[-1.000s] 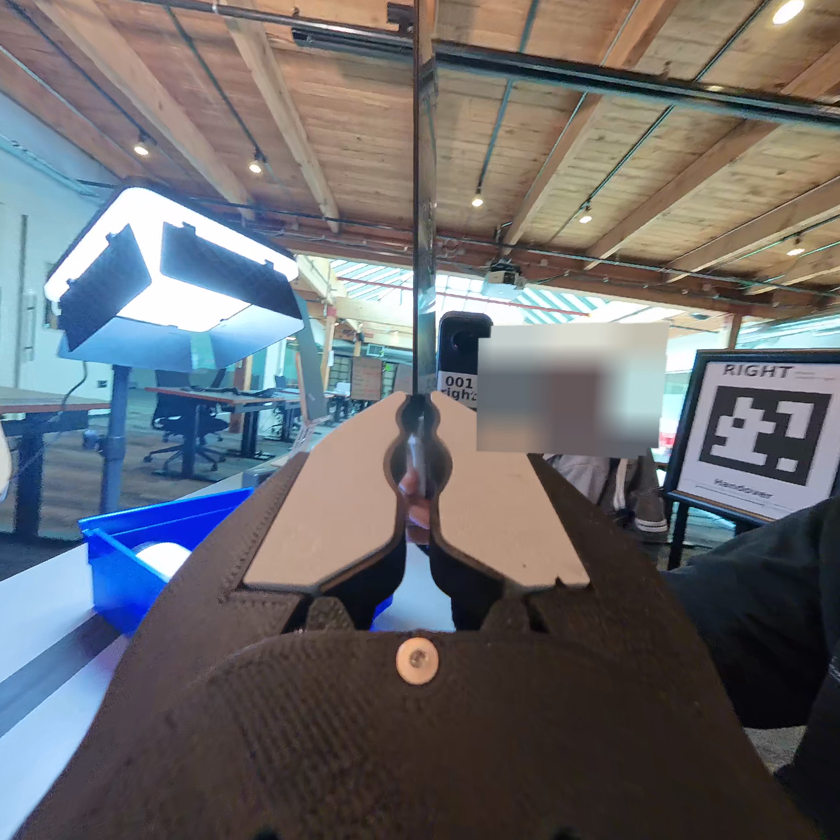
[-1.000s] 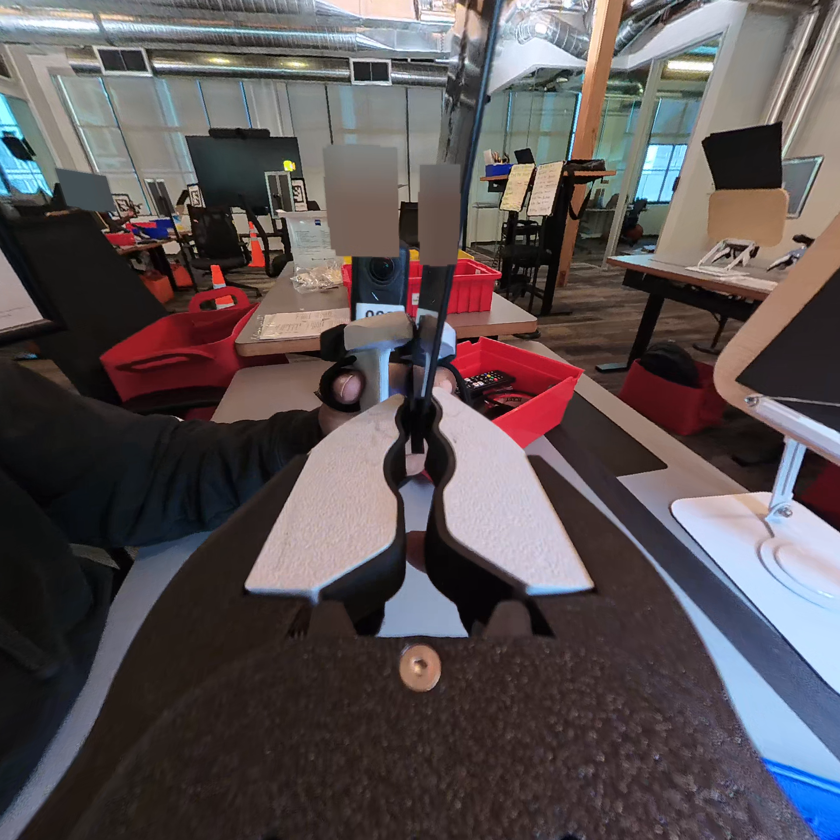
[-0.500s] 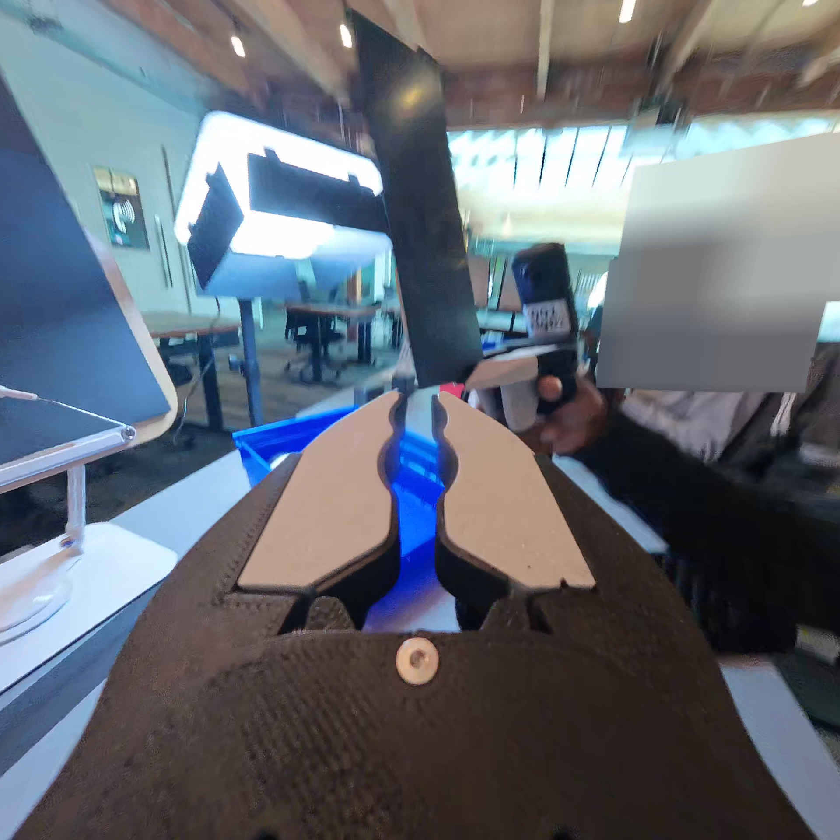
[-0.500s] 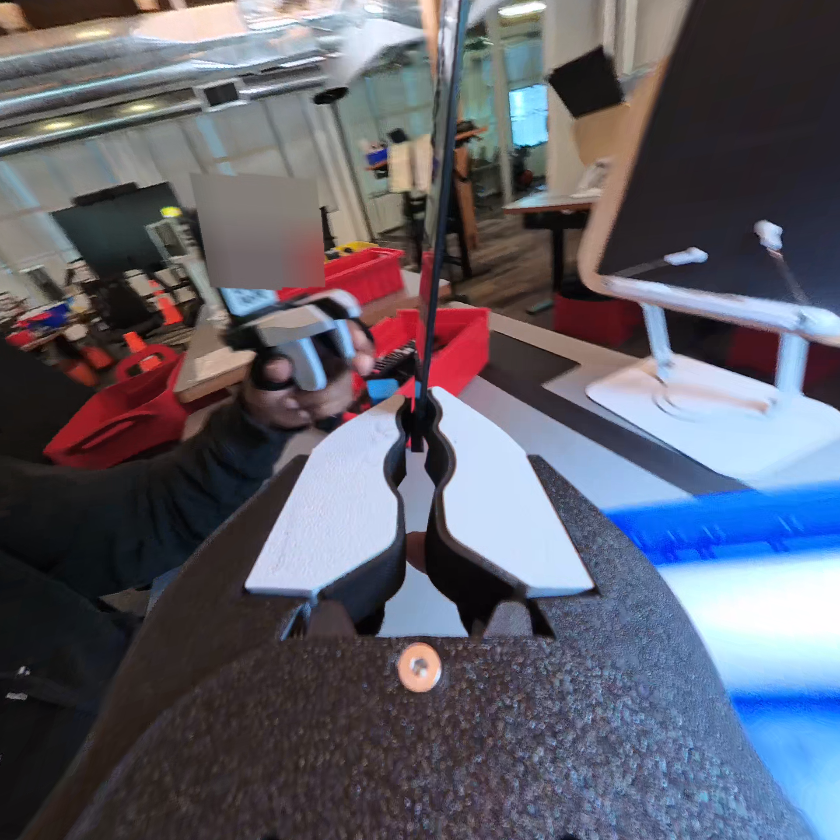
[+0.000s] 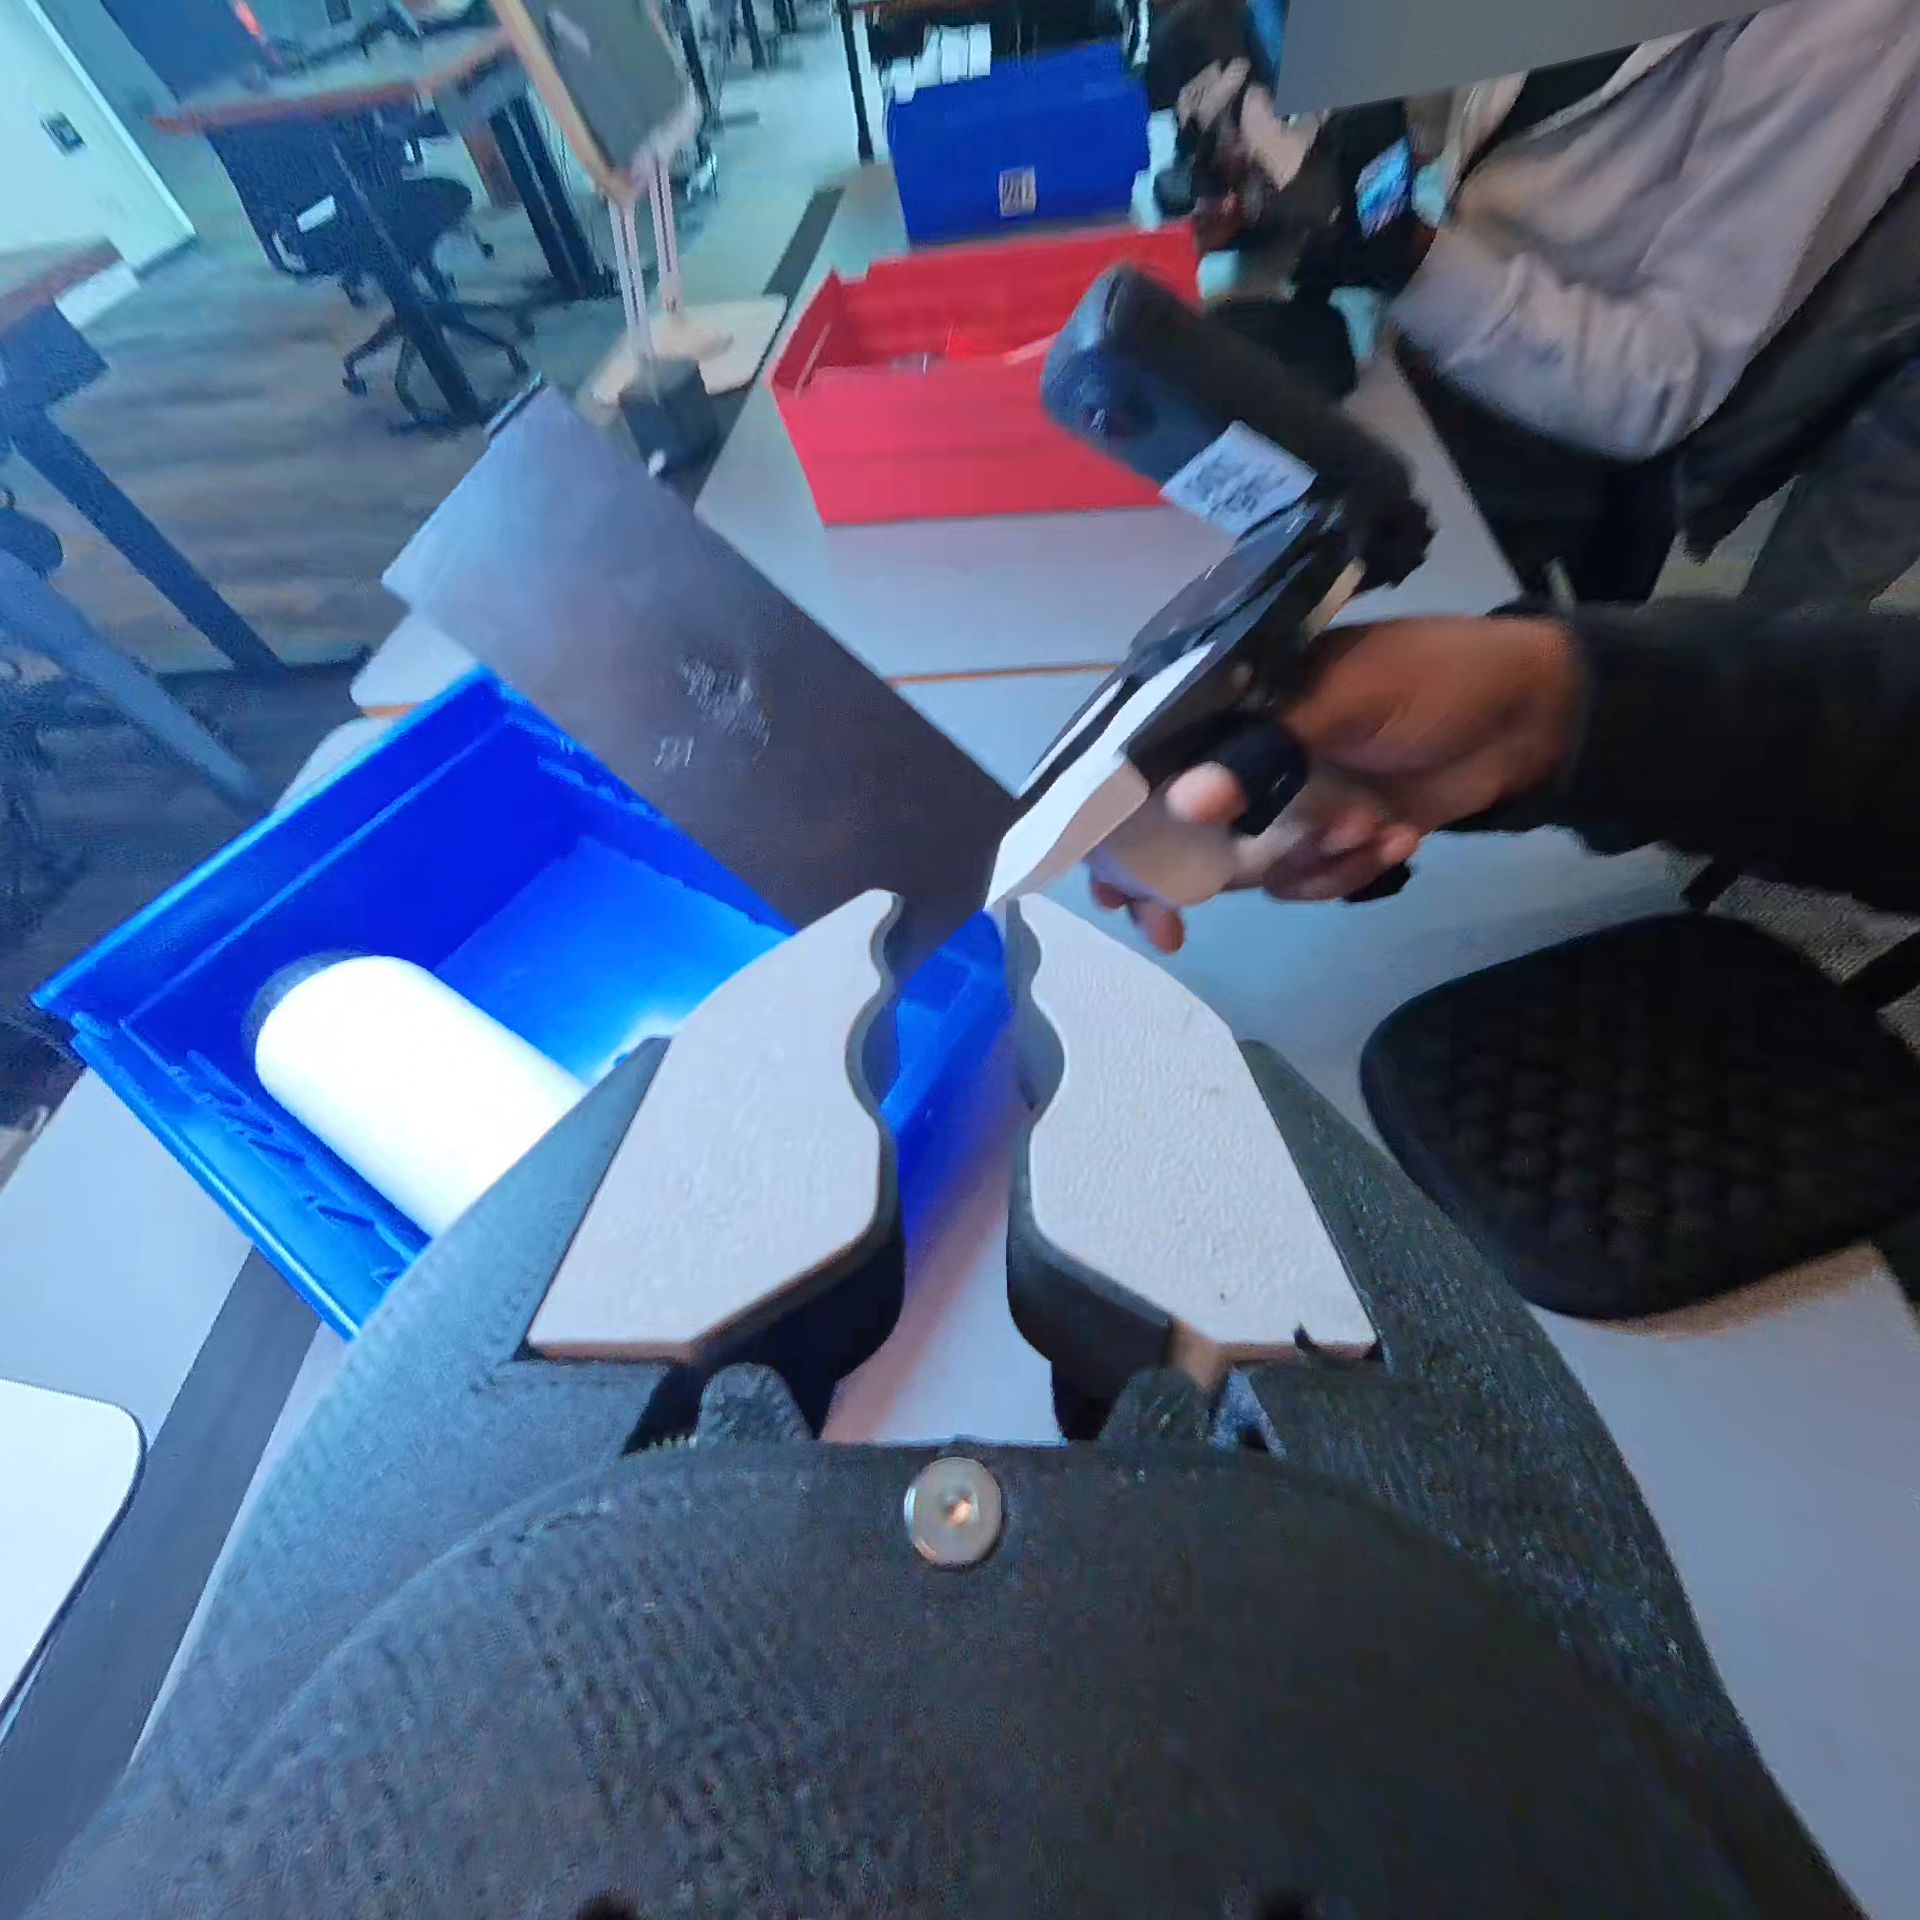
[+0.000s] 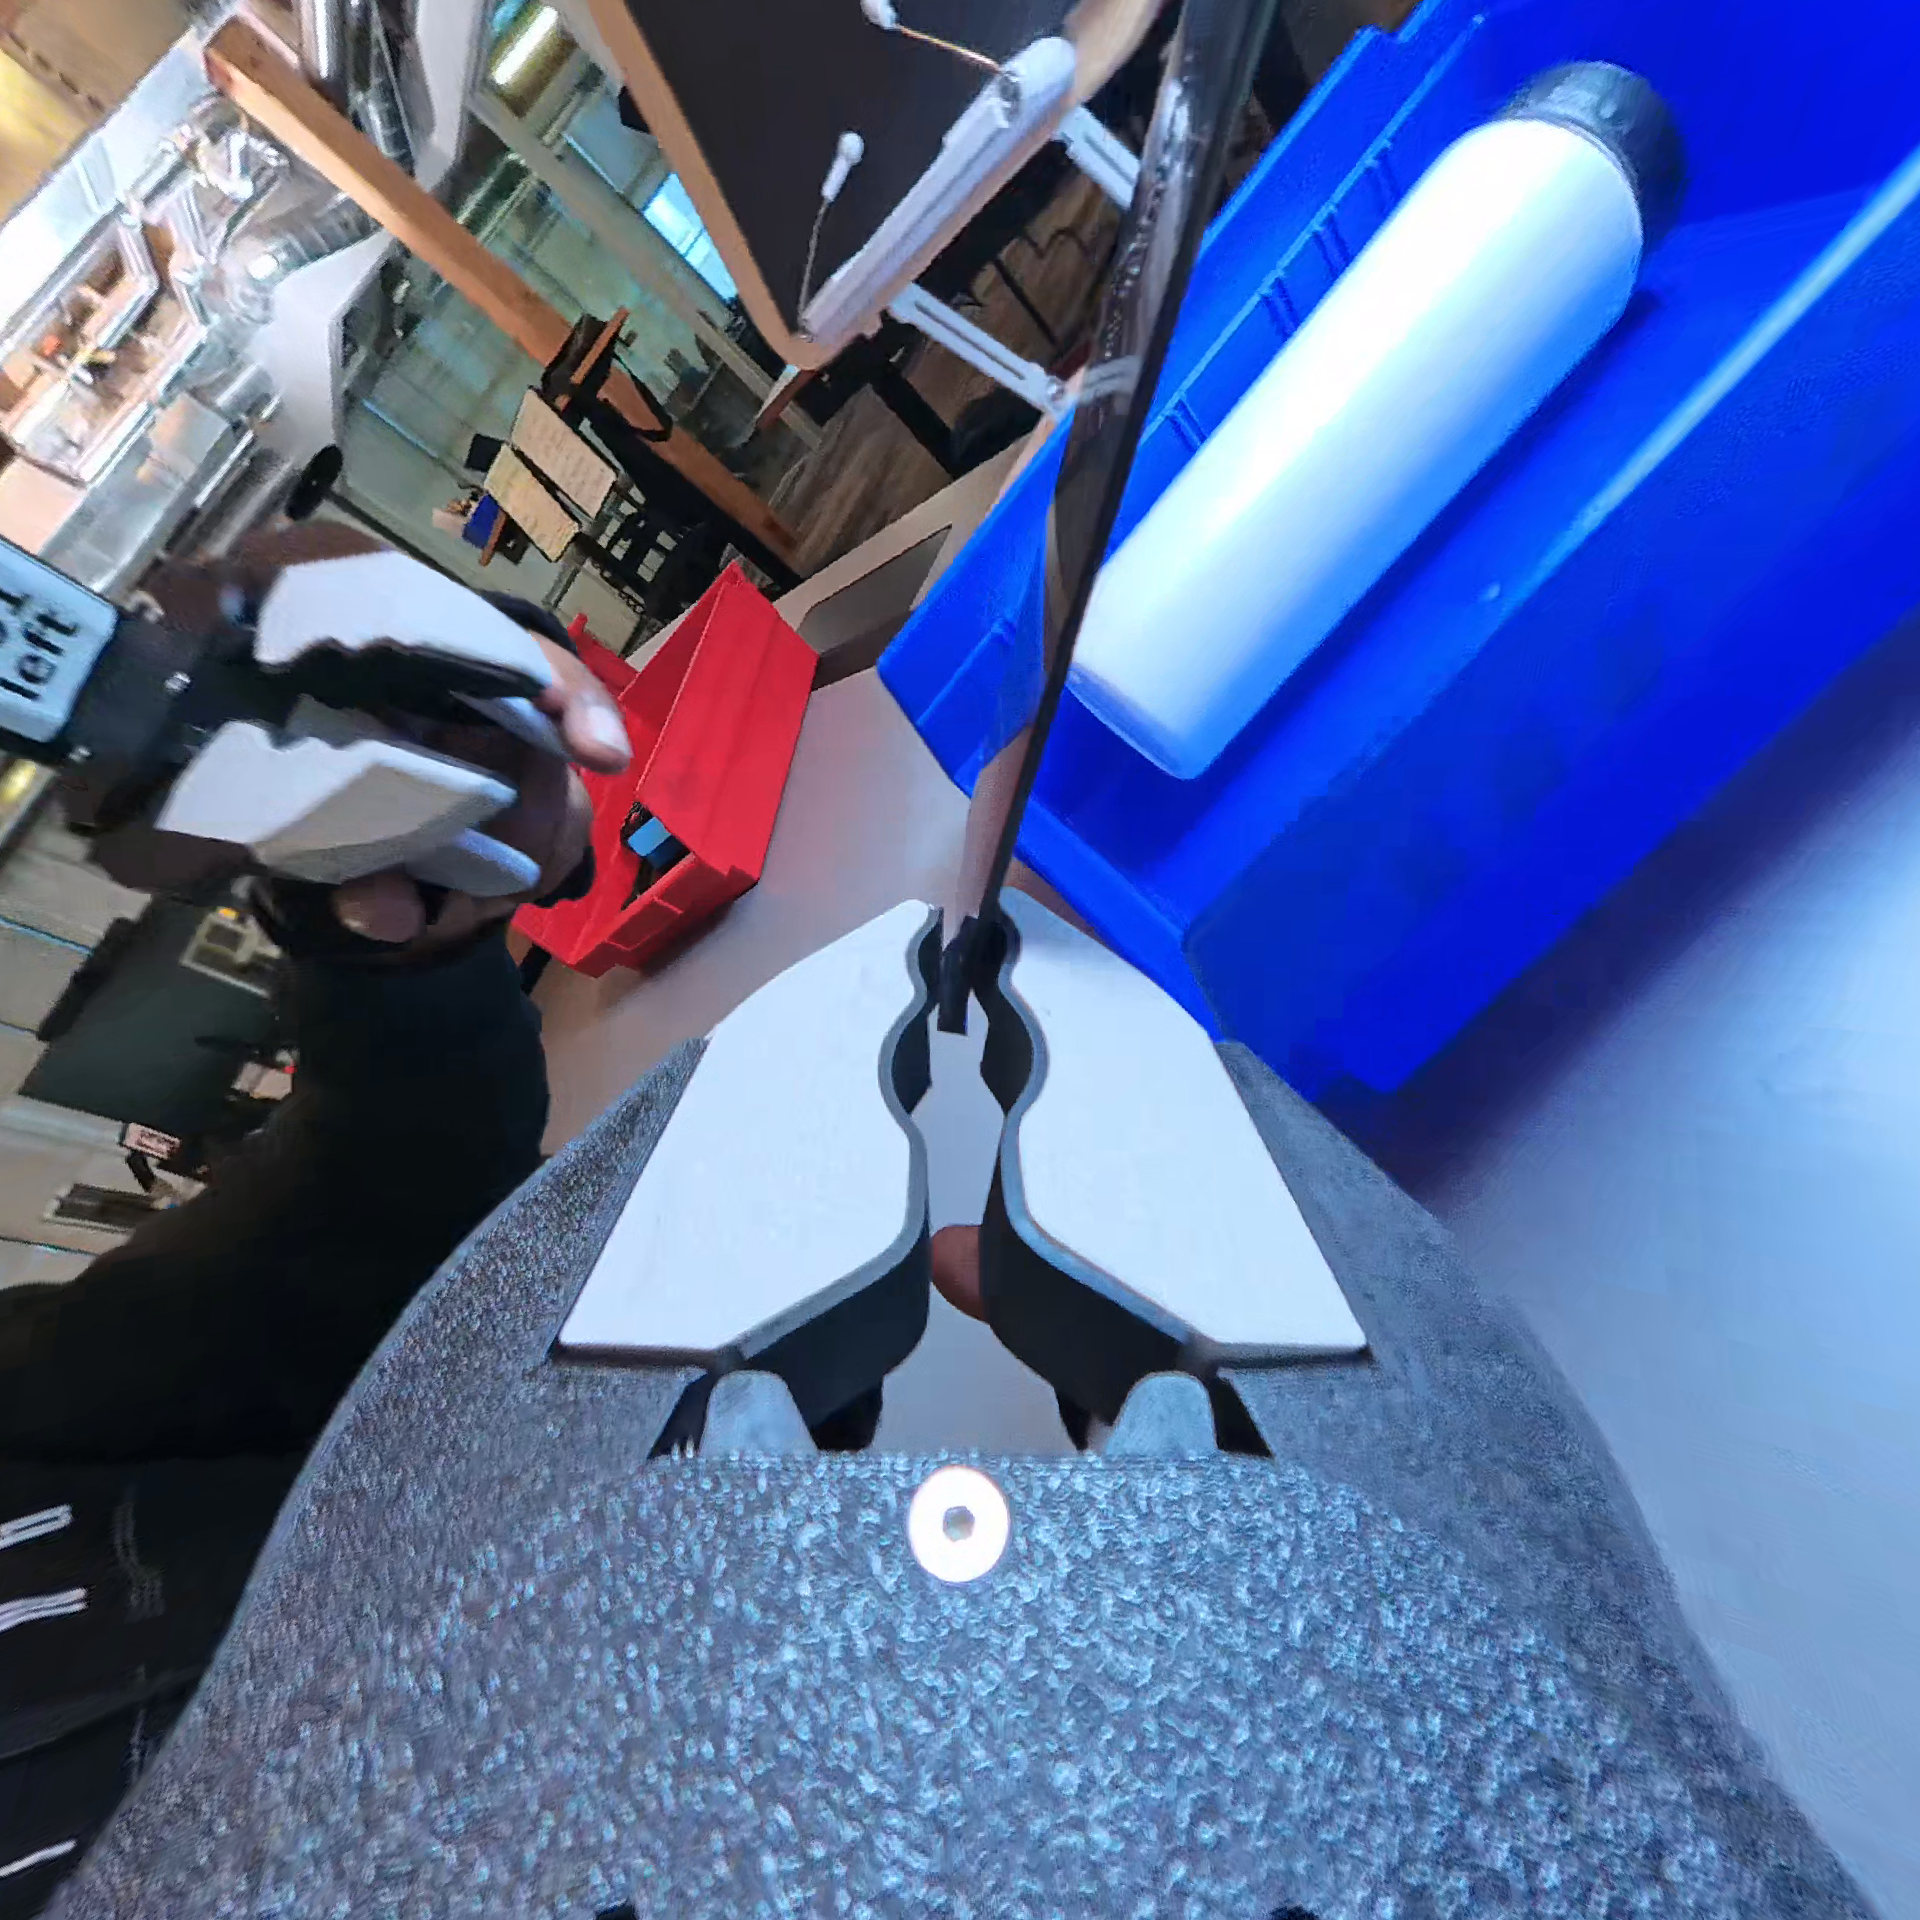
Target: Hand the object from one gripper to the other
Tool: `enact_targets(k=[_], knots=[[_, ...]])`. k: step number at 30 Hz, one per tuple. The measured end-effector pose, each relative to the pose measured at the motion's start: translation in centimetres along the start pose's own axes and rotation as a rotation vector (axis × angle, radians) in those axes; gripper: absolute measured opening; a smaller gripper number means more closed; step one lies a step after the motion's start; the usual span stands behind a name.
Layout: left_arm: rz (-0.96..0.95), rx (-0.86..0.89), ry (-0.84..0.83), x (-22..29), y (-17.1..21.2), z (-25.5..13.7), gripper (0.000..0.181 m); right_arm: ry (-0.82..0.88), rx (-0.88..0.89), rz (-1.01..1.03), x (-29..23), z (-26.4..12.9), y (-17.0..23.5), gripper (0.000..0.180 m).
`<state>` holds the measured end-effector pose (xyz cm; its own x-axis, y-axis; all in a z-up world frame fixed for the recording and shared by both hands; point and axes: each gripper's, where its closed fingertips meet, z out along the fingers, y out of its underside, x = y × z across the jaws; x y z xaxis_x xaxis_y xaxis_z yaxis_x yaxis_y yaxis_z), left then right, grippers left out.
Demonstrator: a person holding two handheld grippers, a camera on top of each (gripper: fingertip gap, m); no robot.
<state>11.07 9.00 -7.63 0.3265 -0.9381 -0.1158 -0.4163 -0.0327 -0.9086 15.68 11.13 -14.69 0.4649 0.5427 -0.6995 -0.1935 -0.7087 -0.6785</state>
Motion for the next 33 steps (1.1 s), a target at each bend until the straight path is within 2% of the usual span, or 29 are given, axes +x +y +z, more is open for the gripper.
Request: enact_targets(k=[4,8,15,25,29,33], knots=[[-0.070,-0.026,0.008,-1.4,3.1,1.9,0.018,0.029,-0.016,0.061,1.2,0.3,0.4,0.005],[-0.141,0.040,-0.031,-3.1,4.8,0.9,0.017,0.059,-0.025,0.109,1.8,1.0,-0.8,0.005],[-0.250,0.165,-0.199,-5.9,8.0,-4.9,0.018,0.227,0.040,0.206,1.5,3.9,-1.8,0.006],[-0.370,0.230,-0.350,-5.8,14.8,-17.3,0.021,0.439,0.107,0.288,3.9,8.8,-2.4,0.008],[-0.395,0.234,-0.359,-4.6,17.8,-19.4,0.021,0.526,0.050,0.266,5.4,9.5,-2.3,0.010],[-0.381,0.221,-0.356,-3.6,19.2,-19.6,0.021,0.606,-0.034,0.216,6.9,9.8,-2.3,0.012]])
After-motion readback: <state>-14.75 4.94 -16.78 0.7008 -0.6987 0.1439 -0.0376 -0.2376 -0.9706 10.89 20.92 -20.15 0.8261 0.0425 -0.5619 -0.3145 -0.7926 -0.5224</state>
